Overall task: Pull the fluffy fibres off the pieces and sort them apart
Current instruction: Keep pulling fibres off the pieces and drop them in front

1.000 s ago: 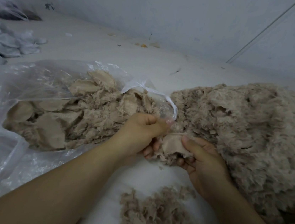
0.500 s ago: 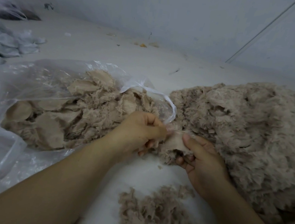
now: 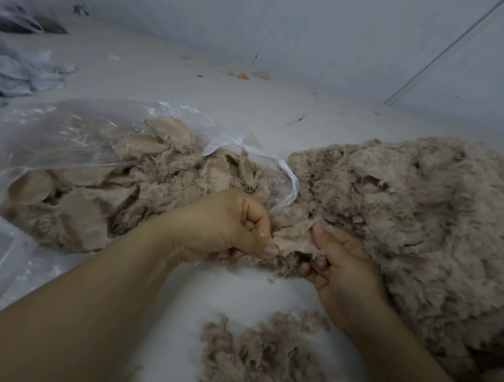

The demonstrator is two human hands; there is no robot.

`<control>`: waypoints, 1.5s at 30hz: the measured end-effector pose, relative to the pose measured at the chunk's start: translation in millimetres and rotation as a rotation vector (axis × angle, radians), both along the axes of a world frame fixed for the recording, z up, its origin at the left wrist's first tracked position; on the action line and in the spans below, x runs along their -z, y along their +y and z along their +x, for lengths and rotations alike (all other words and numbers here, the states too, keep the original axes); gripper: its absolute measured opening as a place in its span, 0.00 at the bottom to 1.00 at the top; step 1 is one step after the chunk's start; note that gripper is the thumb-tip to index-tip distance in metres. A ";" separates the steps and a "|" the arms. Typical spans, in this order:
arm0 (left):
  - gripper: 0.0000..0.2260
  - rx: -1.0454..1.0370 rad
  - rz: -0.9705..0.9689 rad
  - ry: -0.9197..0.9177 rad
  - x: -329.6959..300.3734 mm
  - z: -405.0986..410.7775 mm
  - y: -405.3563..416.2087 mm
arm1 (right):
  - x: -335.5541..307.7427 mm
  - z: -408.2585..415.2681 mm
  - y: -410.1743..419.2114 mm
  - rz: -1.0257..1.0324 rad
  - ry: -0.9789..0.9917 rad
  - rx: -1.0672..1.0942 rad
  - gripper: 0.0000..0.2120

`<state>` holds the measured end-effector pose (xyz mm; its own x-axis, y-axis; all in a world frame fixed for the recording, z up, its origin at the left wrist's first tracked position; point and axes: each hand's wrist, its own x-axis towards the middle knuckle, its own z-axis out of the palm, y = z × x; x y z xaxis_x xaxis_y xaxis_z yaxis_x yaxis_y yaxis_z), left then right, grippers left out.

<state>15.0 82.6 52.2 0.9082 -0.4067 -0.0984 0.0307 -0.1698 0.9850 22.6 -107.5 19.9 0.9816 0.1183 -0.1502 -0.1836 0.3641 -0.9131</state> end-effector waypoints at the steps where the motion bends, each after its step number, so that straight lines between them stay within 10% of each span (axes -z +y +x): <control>1: 0.07 0.013 -0.001 0.006 -0.6 0.3 2.7 | 0.1 -0.2 0.2 0.000 0.003 -0.002 0.08; 16: 0.14 0.647 0.198 0.053 -14.3 -6.9 11.0 | -1.1 -3.9 -3.9 -0.067 -0.105 -0.116 0.08; 19: 0.02 0.428 0.154 -0.031 -12.4 -8.5 7.9 | 0.5 -2.3 -5.1 -0.081 -0.095 -0.108 0.09; 24: 0.10 -0.229 0.072 -0.317 1.3 -2.1 -14.0 | 0.5 -1.9 -3.7 -0.100 -0.128 -0.144 0.08; 34: 0.13 -0.321 0.064 -0.603 6.3 -5.7 -26.3 | 2.5 -1.1 -2.9 -0.060 -0.114 -0.097 0.11; 38: 0.13 -0.742 0.523 -0.986 4.5 4.9 -5.2 | 1.8 -0.7 -2.4 -0.022 -0.090 -0.062 0.14; 45: 0.08 -0.712 1.139 -0.640 6.0 3.2 3.7 | 2.9 1.4 -4.4 -0.033 -0.049 -0.054 0.20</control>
